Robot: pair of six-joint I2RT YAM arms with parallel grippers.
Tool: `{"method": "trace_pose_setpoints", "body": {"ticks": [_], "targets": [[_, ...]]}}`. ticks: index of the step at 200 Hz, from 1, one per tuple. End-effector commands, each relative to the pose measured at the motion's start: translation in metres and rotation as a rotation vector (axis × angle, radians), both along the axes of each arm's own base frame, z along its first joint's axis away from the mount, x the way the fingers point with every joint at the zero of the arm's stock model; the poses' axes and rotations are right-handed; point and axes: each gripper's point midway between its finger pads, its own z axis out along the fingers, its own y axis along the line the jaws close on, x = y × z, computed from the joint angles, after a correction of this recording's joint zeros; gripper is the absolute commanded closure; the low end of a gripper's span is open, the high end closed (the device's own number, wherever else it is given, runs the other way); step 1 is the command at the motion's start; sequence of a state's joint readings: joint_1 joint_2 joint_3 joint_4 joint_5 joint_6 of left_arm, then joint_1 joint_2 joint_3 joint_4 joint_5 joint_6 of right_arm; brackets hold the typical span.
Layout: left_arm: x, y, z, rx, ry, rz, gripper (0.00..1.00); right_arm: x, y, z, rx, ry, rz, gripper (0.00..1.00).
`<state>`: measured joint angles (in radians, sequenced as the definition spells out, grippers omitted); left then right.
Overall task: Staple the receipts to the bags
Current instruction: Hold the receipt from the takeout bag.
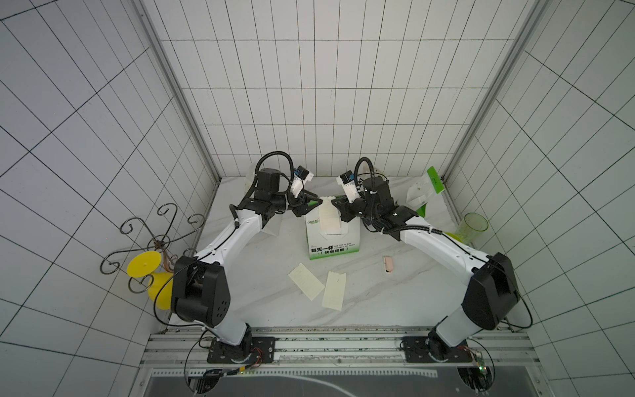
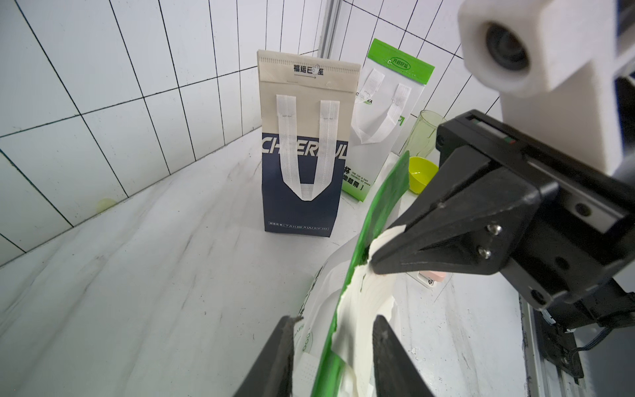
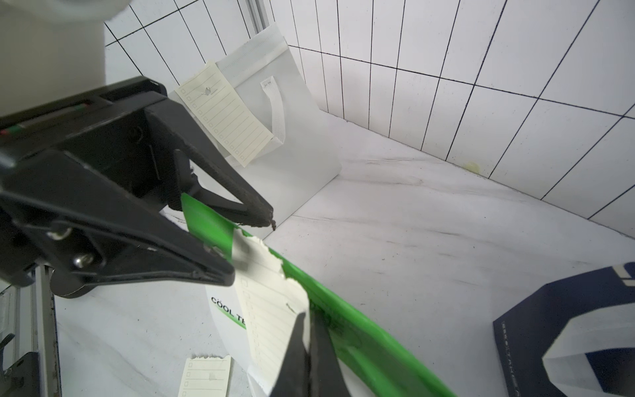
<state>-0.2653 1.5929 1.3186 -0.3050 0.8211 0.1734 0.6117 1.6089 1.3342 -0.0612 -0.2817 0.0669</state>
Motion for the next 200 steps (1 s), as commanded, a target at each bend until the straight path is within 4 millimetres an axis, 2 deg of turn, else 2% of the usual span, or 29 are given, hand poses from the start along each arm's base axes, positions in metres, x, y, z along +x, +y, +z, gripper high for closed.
{"method": "trace_pose_setpoints", "body": {"ticks": [1,81,138,200], "targets": [[0.002,-0.003,0.003,0.011,-0.030,-0.014,0.68,0.002,0.004,-0.009,-0.016,-0.006,0.001,1.00],[0.001,-0.005,0.000,0.029,-0.033,-0.018,0.80,0.006,0.004,-0.006,-0.036,-0.028,-0.005,1.00],[0.002,-0.005,-0.001,0.037,-0.031,-0.014,0.79,0.012,0.002,-0.001,-0.079,-0.054,-0.021,1.00],[0.001,-0.006,0.000,0.035,-0.033,-0.016,0.71,0.009,0.005,0.018,-0.078,-0.101,-0.008,1.00]]}}
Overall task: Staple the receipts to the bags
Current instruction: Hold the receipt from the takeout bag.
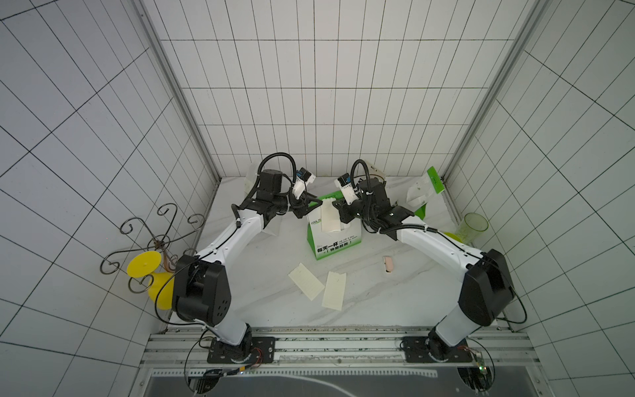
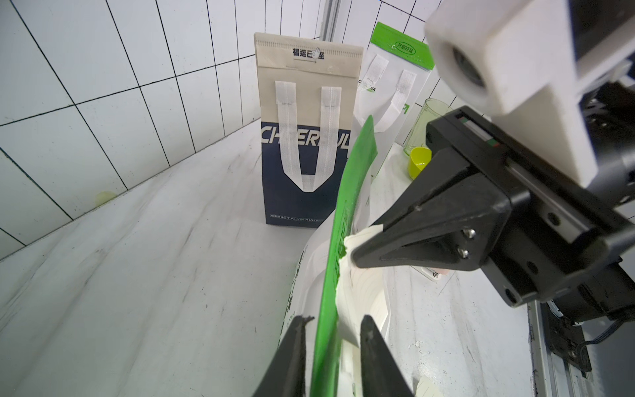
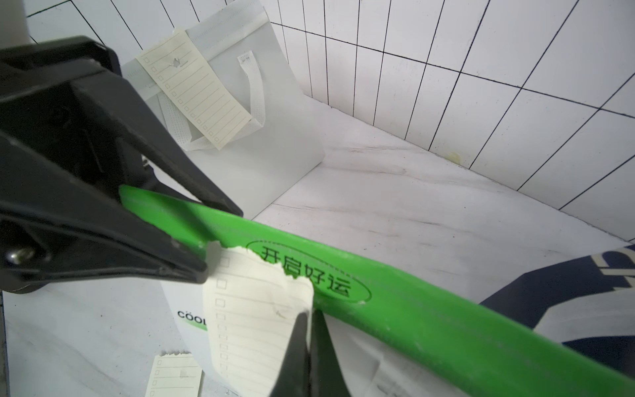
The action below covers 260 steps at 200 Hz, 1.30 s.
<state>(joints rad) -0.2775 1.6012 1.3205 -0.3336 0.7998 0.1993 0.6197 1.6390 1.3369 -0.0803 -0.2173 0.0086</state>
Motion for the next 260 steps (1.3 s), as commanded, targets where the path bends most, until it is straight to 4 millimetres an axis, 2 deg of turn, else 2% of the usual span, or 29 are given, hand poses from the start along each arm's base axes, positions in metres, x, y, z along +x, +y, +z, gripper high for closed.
{"method": "trace_pose_setpoints", "body": {"ticks": [1,31,72,94,131,170,260], "targets": [[0.003,-0.003,0.009,0.005,-0.042,-0.014,0.71,0.002,0.008,0.037,0.004,-0.083,0.022,1.00],[0.002,-0.004,0.011,0.005,-0.045,-0.015,0.67,0.002,0.012,0.040,-0.025,-0.102,0.022,1.00],[0.002,-0.004,0.013,0.002,-0.051,-0.014,0.67,0.007,0.009,0.050,-0.019,-0.125,-0.014,1.00],[0.002,-0.005,0.015,0.000,-0.056,-0.015,0.63,0.008,0.009,0.057,-0.010,-0.138,-0.018,1.00],[0.002,-0.005,0.016,-0.001,-0.060,-0.014,0.64,0.011,0.012,0.057,-0.014,-0.137,-0.018,1.00],[0.002,-0.006,0.014,0.002,-0.057,-0.016,0.71,0.011,0.016,0.056,-0.023,-0.141,-0.014,1.00],[0.003,-0.006,0.014,0.011,-0.064,-0.010,0.69,0.003,0.017,0.065,-0.010,-0.169,-0.004,1.00]]}}
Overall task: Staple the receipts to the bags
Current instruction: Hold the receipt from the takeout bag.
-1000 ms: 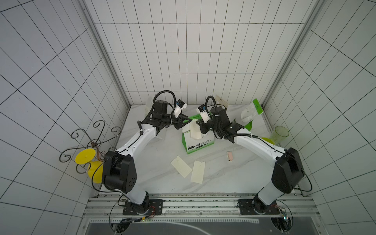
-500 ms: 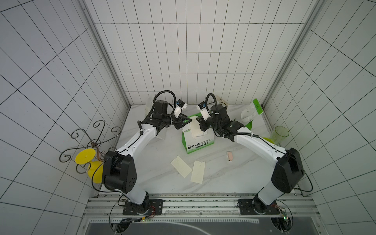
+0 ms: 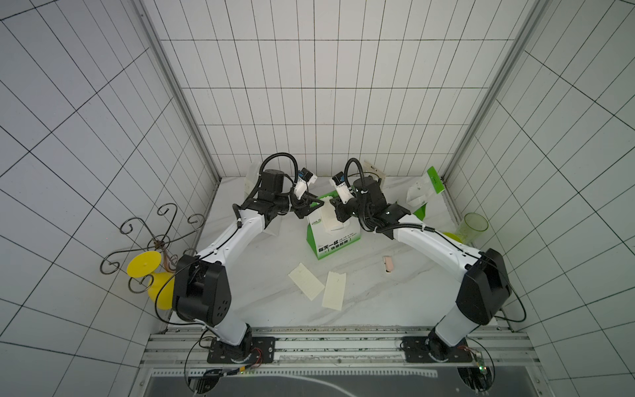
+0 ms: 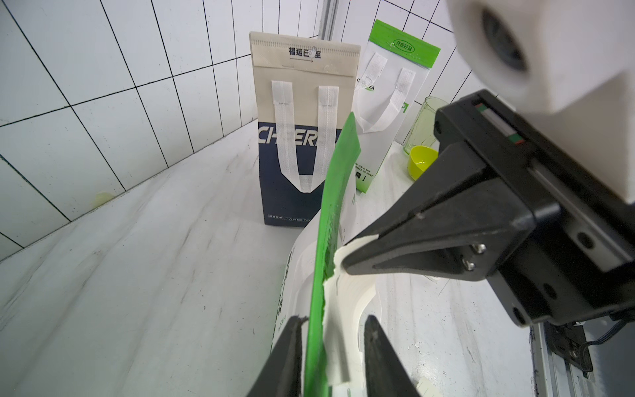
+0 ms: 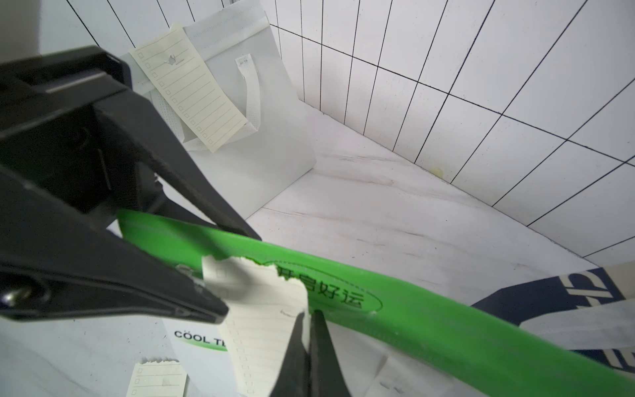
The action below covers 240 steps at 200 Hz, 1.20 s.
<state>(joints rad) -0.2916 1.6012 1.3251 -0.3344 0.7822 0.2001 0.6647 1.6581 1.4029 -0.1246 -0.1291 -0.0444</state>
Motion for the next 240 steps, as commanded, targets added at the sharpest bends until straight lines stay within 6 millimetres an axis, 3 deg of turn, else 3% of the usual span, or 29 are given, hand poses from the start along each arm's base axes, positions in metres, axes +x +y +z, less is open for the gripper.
{"method": "trace_pose_setpoints", "body": {"ticks": [1,176,240], "targets": [[0.003,-0.002,0.013,0.003,-0.057,-0.010,0.69,0.003,0.007,0.054,0.052,-0.109,0.010,1.00],[0.003,-0.002,0.013,0.003,-0.057,-0.009,0.67,0.003,0.001,0.074,0.111,-0.146,-0.035,1.00],[0.002,-0.004,0.013,0.006,-0.061,-0.012,0.72,0.005,0.005,0.056,0.087,-0.111,-0.025,1.00]]}}
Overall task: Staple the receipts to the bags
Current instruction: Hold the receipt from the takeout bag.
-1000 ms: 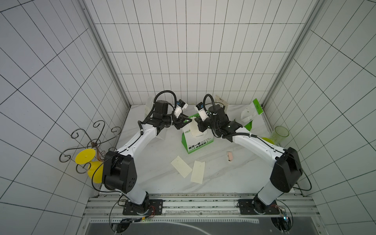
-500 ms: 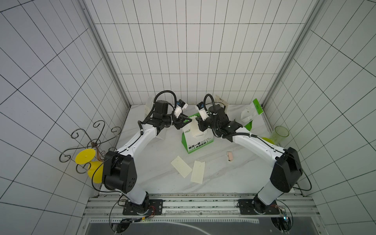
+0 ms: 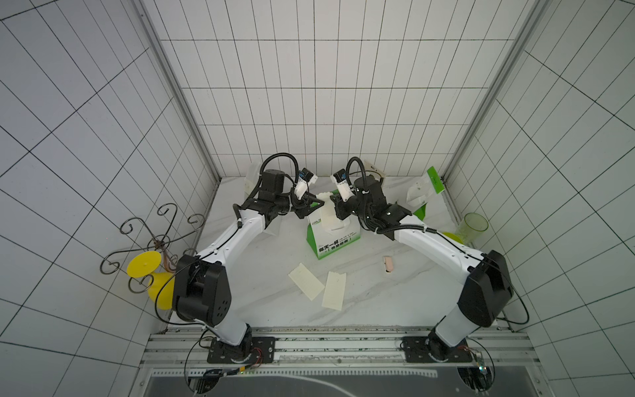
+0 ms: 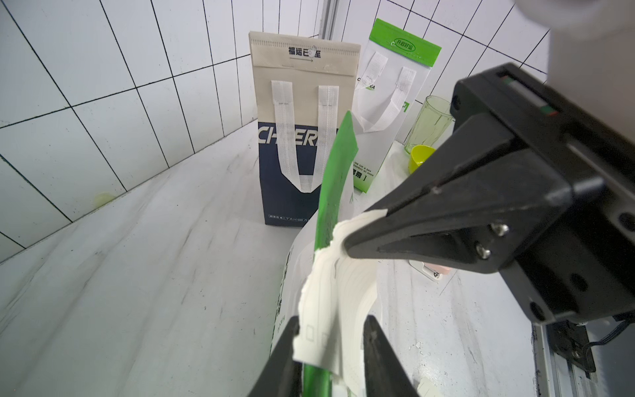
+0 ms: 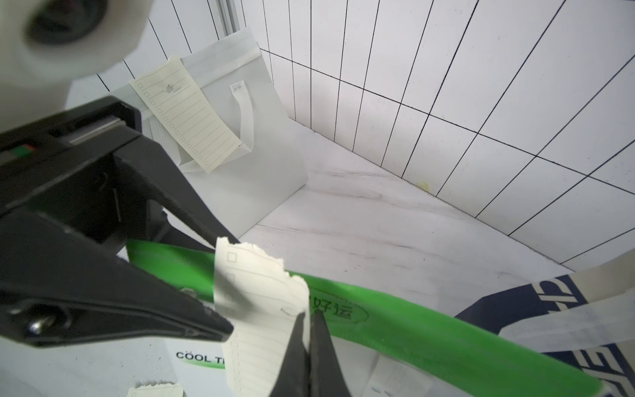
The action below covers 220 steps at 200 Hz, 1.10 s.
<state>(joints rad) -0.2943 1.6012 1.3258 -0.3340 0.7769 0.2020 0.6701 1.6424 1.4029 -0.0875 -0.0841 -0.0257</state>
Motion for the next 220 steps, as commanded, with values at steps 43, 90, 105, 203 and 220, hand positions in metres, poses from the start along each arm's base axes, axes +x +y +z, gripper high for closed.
{"method": "trace_pose_setpoints", "body": {"ticks": [43,90,105,203,220], "targets": [[0.002,-0.003,0.012,0.007,-0.057,-0.012,0.76,0.003,0.008,0.034,0.034,-0.066,0.020,1.00],[0.003,-0.003,0.012,0.013,-0.062,-0.009,0.79,0.005,0.013,0.029,0.019,-0.052,0.034,1.00],[0.003,-0.003,0.012,0.014,-0.061,-0.010,0.81,0.005,0.013,0.028,0.018,-0.050,0.036,1.00],[0.004,-0.004,0.011,0.043,-0.078,0.020,1.00,0.004,-0.007,0.050,0.100,-0.067,-0.044,0.52],[0.004,-0.004,0.011,0.055,-0.079,0.045,1.00,-0.003,-0.028,0.056,0.159,-0.056,-0.088,0.47]]}}
